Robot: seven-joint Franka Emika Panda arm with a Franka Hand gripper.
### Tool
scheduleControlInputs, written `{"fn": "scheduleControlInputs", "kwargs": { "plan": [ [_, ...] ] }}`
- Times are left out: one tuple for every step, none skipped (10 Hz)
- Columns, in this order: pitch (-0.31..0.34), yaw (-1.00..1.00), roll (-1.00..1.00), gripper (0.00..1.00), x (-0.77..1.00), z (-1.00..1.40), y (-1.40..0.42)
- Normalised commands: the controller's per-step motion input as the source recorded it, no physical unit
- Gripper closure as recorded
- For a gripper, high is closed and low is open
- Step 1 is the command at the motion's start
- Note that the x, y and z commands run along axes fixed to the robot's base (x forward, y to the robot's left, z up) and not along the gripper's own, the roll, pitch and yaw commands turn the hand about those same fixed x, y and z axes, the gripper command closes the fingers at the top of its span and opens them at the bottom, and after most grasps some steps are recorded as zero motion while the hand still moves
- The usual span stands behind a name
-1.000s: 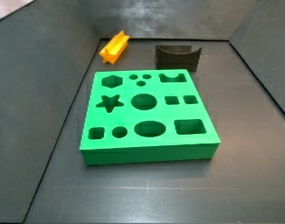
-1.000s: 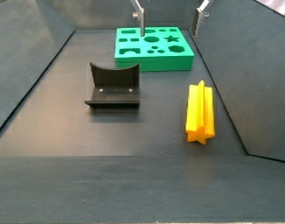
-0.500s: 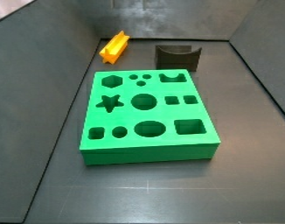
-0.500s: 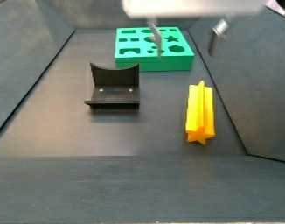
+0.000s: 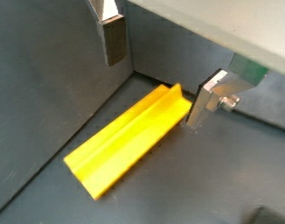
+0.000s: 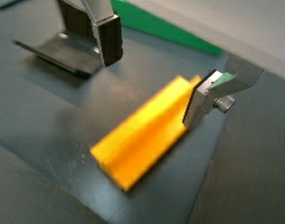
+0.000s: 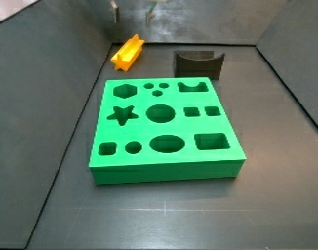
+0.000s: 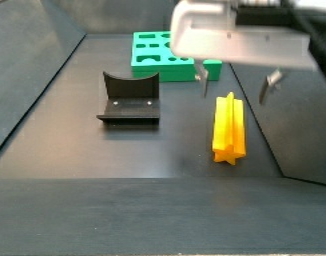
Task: Pick up the star object. Move up. Place the star object on the fixture. Regrasp the star object. Move to above the board. Insert the star object.
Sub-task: Pick up the star object.
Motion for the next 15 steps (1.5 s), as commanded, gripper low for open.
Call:
{"fn": "scheduleControlInputs", "kwargs": {
  "plan": [
    [-0.096,-0.69,0.0,0.0,-0.21,-0.72,0.22],
    [-0.12,-0.47,-0.12,0.0,0.09,-0.43,0.19],
    [-0.097,0.0,-0.21,0.0,0.28,-0.45,0.17],
    [-0.083,0.11,-0.23,0.0,0.3,-0.5,0.11],
    [-0.13,0.13,-0.23,0.0,0.19,-0.49,0.06],
    [-0.131,0.08,-0.12,0.0,0.0,-0.38,0.0],
    [-0.116,0.0,-0.05,0.0,0.0,-0.15,0.0],
    [-0.149,0.0,0.0,0.0,-0.35,-0.04,-0.05],
    [-0.149,0.01,0.0,0.0,-0.34,0.0,-0.08],
    [-0.121,0.0,0.0,0.0,-0.29,0.0,-0.15],
    [-0.116,0.14,0.04,0.0,-0.16,-0.07,-0.17],
    [-0.116,0.34,0.03,0.0,-0.08,-0.16,-0.11],
    [-0.127,0.43,0.0,0.0,0.0,-0.29,-0.09],
    [-0.163,0.43,0.0,0.0,0.0,-0.32,-0.09],
    [-0.14,0.35,0.0,0.0,0.0,-0.25,-0.07]
  ]
}}
